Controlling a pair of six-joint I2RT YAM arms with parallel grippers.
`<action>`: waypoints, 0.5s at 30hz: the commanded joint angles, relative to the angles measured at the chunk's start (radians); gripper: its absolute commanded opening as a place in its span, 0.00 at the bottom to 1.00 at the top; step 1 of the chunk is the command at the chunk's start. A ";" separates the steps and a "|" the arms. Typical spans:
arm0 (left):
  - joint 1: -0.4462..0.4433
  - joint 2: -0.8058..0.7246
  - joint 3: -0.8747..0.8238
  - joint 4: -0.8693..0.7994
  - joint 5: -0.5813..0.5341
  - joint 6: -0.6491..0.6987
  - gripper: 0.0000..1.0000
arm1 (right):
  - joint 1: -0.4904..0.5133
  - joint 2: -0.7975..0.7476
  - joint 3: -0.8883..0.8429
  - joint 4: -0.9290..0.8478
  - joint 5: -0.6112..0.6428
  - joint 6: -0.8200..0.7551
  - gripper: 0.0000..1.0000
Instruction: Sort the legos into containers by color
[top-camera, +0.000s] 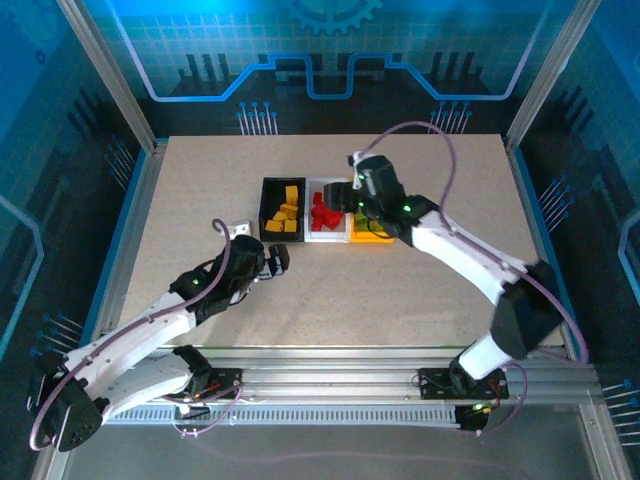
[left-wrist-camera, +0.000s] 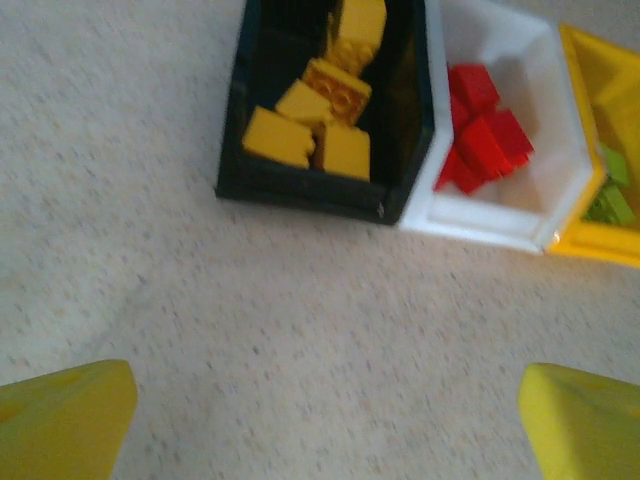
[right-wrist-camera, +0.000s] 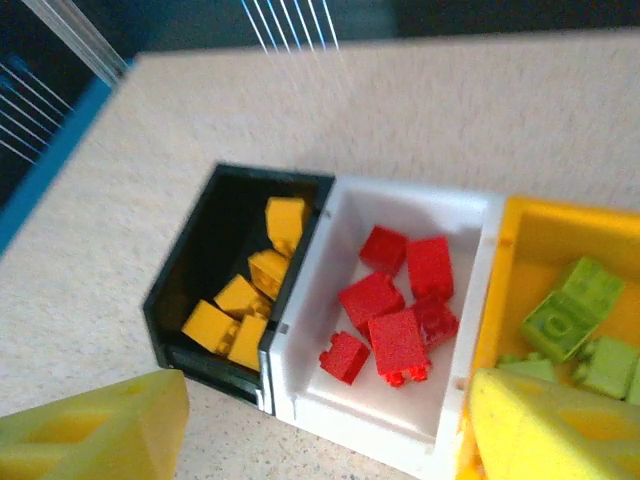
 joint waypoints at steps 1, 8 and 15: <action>0.071 0.056 -0.007 0.202 -0.169 0.157 0.99 | -0.018 -0.122 -0.133 0.125 0.102 -0.043 1.00; 0.332 0.262 0.033 0.399 -0.176 0.405 0.99 | -0.090 -0.344 -0.367 0.109 0.185 0.051 1.00; 0.475 0.403 -0.068 0.680 -0.131 0.592 0.99 | -0.209 -0.515 -0.535 0.075 0.167 0.121 1.00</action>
